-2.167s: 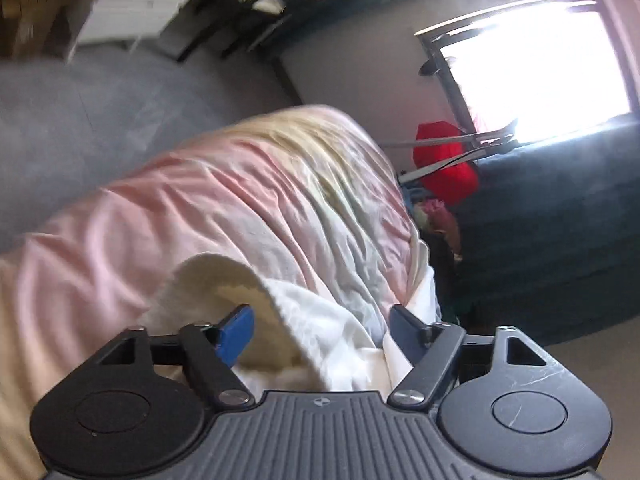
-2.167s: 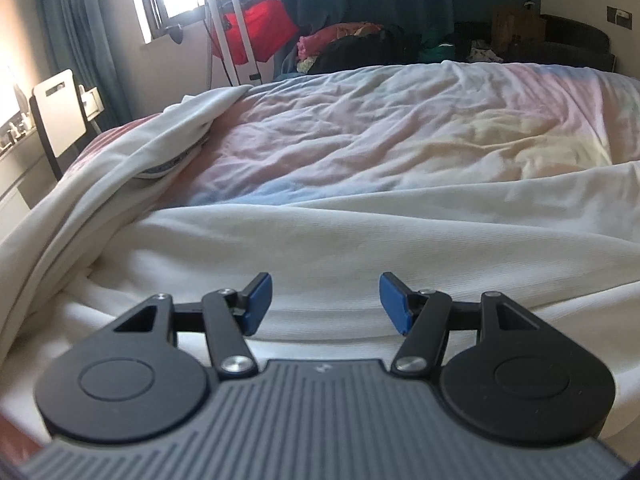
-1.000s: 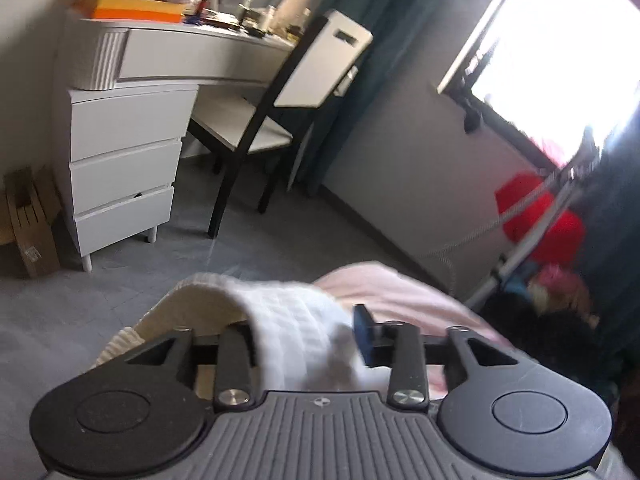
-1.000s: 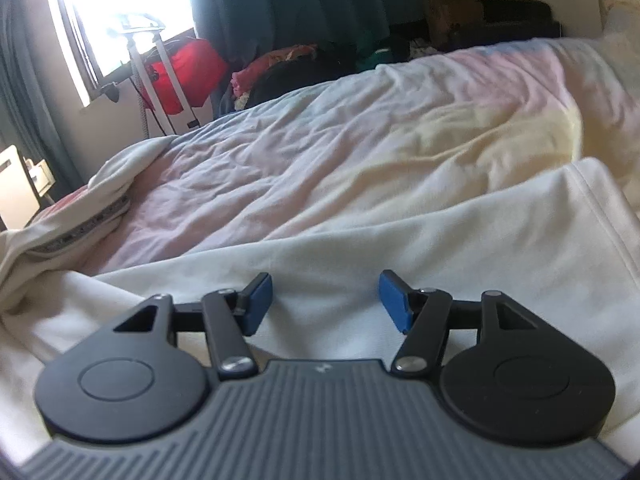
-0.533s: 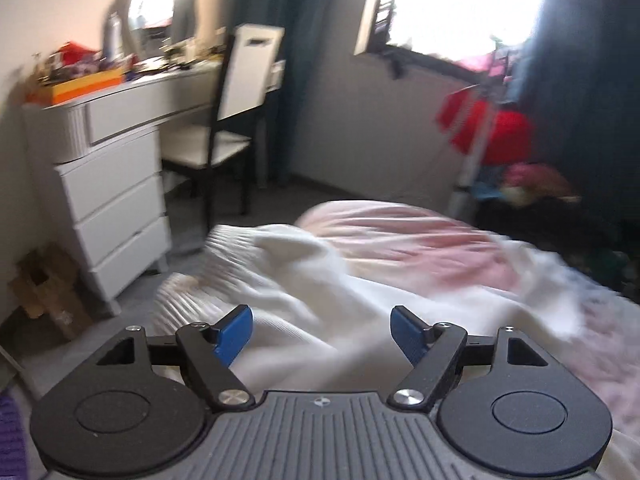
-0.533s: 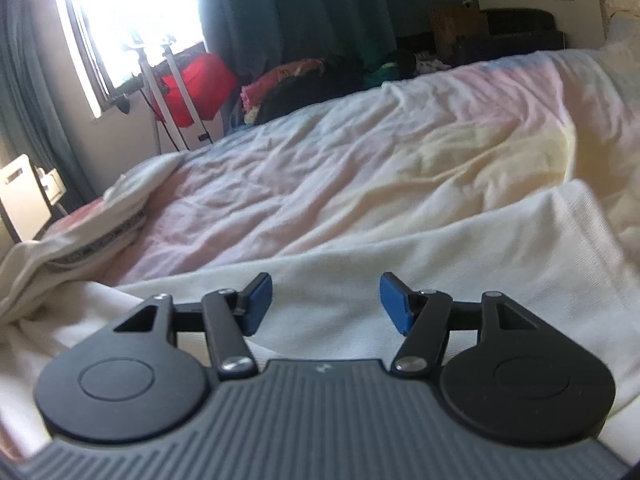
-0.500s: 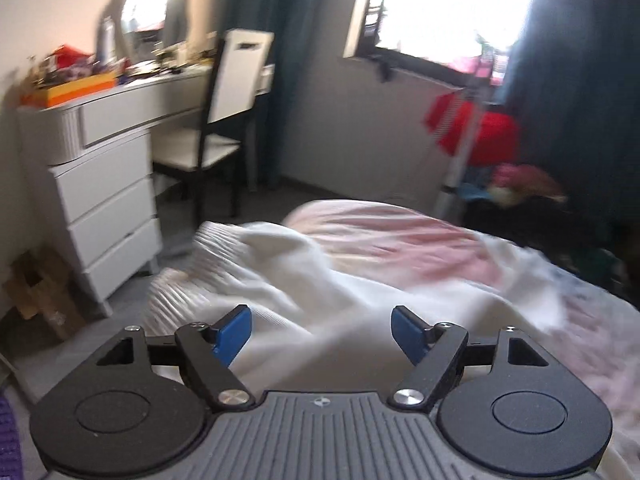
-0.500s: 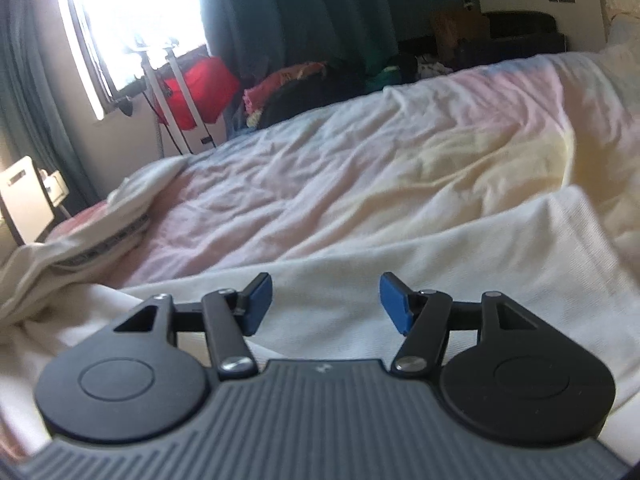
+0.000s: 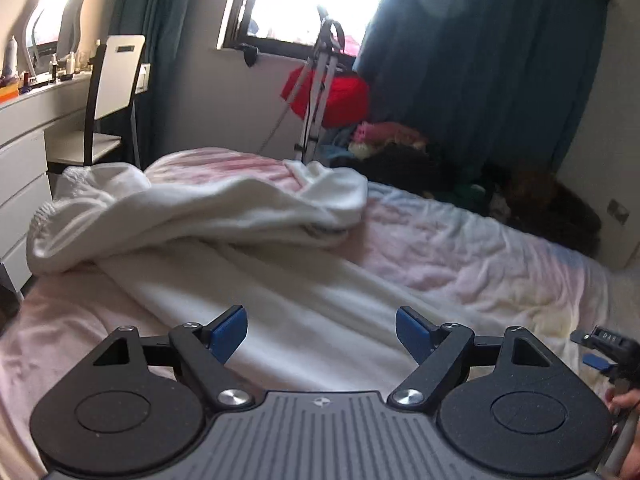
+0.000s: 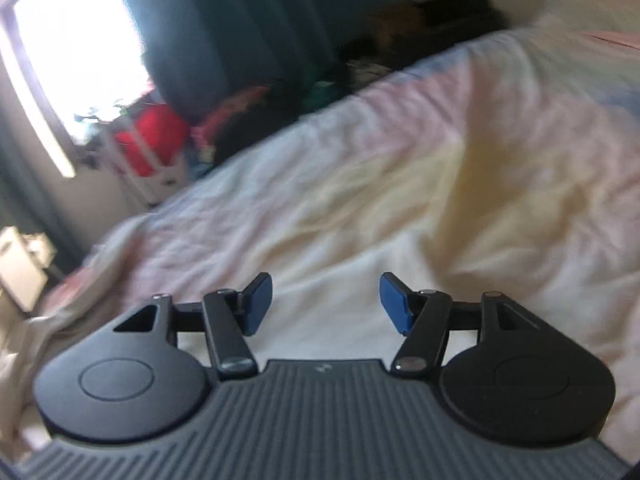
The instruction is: Fold clothes
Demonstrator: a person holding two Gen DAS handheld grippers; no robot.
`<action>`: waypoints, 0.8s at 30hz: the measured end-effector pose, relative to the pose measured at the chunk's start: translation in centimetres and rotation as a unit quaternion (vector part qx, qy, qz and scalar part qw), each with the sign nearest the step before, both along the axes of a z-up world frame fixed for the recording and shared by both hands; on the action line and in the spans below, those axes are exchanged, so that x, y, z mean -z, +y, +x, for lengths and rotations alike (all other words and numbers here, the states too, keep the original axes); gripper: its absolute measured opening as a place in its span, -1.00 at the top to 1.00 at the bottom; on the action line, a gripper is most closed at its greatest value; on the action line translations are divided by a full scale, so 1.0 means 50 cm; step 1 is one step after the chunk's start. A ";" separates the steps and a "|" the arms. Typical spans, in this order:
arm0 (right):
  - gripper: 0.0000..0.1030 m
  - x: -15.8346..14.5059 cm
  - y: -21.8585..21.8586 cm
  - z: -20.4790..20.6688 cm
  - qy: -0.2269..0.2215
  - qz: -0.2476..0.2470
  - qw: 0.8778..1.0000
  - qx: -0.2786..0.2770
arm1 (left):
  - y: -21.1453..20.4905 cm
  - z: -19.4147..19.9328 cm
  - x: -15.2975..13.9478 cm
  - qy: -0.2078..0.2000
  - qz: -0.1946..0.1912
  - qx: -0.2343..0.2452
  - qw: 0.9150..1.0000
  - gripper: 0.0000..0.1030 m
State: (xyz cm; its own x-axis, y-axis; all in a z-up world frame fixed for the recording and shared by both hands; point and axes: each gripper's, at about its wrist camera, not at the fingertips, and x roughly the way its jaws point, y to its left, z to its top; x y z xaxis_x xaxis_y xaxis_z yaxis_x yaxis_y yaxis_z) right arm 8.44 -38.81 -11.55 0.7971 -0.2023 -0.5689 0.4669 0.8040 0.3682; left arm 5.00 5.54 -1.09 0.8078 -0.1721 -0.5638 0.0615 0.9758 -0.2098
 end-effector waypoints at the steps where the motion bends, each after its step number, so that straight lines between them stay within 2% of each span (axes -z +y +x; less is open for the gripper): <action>1: -0.23 0.009 -0.005 0.006 0.021 -0.017 1.000 0.009 | -0.003 -0.002 0.010 -0.004 0.000 0.002 1.000 -0.61; 3: -0.22 0.030 -0.018 0.019 0.056 -0.039 0.997 0.022 | -0.005 -0.001 0.031 -0.009 0.006 0.000 1.000 -0.62; 6: -0.22 0.049 -0.039 0.030 0.073 -0.044 0.995 0.045 | 0.010 0.008 0.058 0.000 0.007 -0.005 1.000 -0.62; 9: -0.22 0.058 -0.042 0.054 0.075 -0.051 0.995 0.031 | 0.025 0.016 0.074 0.005 0.006 -0.005 1.000 -0.63; 13: -0.19 0.089 -0.046 0.083 0.077 -0.027 0.997 -0.008 | 0.023 0.020 0.077 0.004 0.010 0.008 1.000 -0.68; 14: 0.14 0.095 -0.039 0.086 0.076 -0.028 0.997 -0.015 | 0.021 0.021 0.078 0.003 0.010 0.012 1.000 -0.68; 16: 0.67 0.098 -0.020 0.092 0.070 -0.040 0.996 -0.027 | 0.018 0.020 0.077 0.000 0.010 0.016 1.000 -0.68; 18: 0.73 0.084 0.004 0.093 0.052 -0.063 0.996 -0.029 | 0.014 0.019 0.077 -0.004 0.011 0.018 1.000 -0.68; 22: 0.78 0.010 0.064 0.099 0.003 -0.151 0.988 -0.021 | 0.018 0.013 0.072 -0.018 0.029 0.003 0.999 -0.69; 24: 0.78 -0.035 0.065 0.116 -0.017 -0.172 0.985 -0.003 | 0.032 0.013 0.070 -0.019 0.017 -0.006 1.000 -0.69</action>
